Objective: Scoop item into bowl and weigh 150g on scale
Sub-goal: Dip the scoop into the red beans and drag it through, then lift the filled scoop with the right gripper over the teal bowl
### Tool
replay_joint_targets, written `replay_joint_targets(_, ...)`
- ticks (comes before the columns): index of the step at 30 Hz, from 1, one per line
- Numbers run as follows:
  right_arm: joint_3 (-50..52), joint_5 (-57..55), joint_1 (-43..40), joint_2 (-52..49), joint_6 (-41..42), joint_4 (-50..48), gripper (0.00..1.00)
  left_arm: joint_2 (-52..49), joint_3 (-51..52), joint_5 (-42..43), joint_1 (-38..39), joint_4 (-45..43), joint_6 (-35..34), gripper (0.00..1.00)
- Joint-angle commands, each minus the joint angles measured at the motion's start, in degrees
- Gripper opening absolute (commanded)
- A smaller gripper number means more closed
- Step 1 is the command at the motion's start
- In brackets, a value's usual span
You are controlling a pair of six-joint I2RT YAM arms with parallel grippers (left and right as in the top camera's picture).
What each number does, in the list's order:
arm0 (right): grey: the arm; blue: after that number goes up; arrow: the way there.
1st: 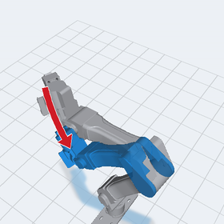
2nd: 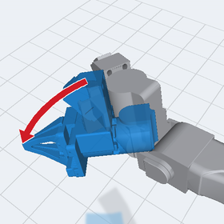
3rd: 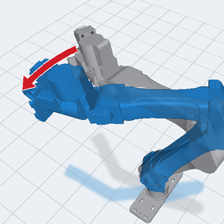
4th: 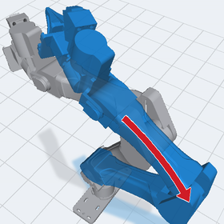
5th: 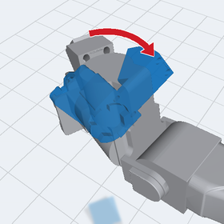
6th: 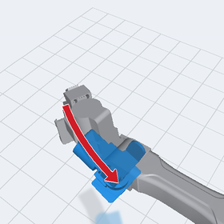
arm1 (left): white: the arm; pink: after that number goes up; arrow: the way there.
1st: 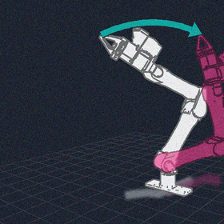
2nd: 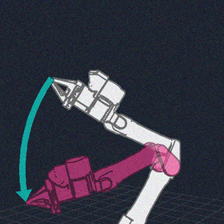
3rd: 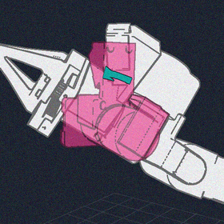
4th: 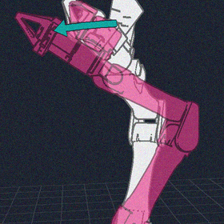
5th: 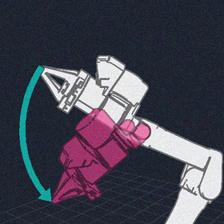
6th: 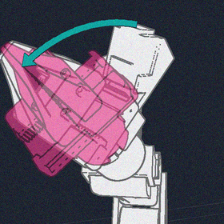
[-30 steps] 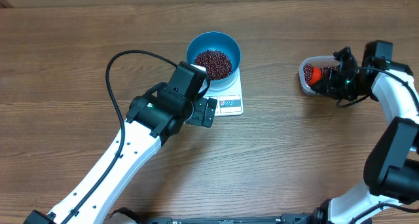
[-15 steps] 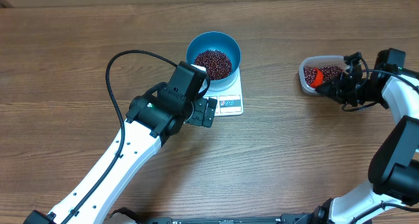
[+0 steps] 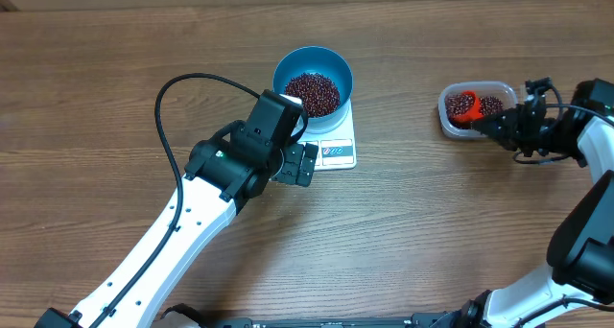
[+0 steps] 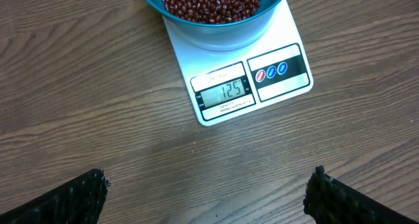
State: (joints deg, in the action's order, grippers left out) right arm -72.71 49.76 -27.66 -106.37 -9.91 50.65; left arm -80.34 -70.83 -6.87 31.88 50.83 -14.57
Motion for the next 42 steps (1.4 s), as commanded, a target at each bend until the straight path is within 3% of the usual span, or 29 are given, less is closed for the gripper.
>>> replay_joint_targets(1,0.33,3.1,-1.18,-0.09,-0.68,0.42,0.04,0.39,0.42,0.11,0.0,-0.07,0.87,1.0)
replay_joint_targets(30,0.22,26.47,-5.64,0.09,-0.92,4.11,0.04,0.39,0.42,0.09,0.0,-0.07,0.87,1.0)
replay_joint_targets(39,-2.05,26.6,1.09,5.03,-0.26,4.13,0.04,0.39,0.42,0.11,0.0,-0.07,0.87,1.0)
replay_joint_targets(42,-5.01,24.2,5.31,6.86,3.41,3.58,0.04,0.39,0.42,0.11,0.0,-0.04,0.87,1.0)
